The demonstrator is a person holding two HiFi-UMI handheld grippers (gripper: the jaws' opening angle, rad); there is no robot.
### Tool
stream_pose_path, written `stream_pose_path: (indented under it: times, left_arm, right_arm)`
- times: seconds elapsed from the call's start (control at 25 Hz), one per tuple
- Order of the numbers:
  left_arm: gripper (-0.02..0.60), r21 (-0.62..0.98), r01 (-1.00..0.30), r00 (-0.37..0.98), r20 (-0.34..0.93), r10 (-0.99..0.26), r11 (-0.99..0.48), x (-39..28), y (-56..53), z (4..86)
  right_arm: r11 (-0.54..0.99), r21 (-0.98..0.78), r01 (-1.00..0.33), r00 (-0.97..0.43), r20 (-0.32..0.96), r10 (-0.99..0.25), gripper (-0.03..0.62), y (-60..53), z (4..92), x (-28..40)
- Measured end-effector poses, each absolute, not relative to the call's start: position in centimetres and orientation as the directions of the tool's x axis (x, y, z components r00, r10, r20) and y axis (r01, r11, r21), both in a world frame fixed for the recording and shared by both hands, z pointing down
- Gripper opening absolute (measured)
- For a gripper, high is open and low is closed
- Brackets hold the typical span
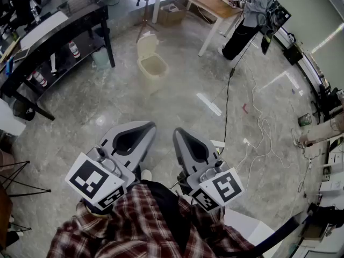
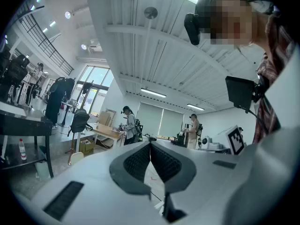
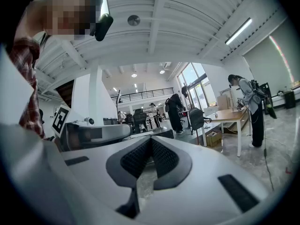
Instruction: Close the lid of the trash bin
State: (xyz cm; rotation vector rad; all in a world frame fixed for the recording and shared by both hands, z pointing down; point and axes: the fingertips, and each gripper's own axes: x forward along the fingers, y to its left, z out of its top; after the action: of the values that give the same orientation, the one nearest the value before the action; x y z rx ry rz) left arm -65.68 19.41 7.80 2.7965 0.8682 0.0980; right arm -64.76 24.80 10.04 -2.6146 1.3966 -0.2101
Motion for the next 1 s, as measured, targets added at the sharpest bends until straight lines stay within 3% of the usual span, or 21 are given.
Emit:
stream_pose_path:
  times: [1.0]
  left_arm:
    - [0.012, 0.229, 0.594, 0.788, 0.029, 0.615, -0.771, -42.7, 2.5, 9.8]
  right_arm:
    - [-0.607, -0.230, -0.760, 0.607, 0.082, -0.791, 0.014, 8.9, 11.8, -42.1]
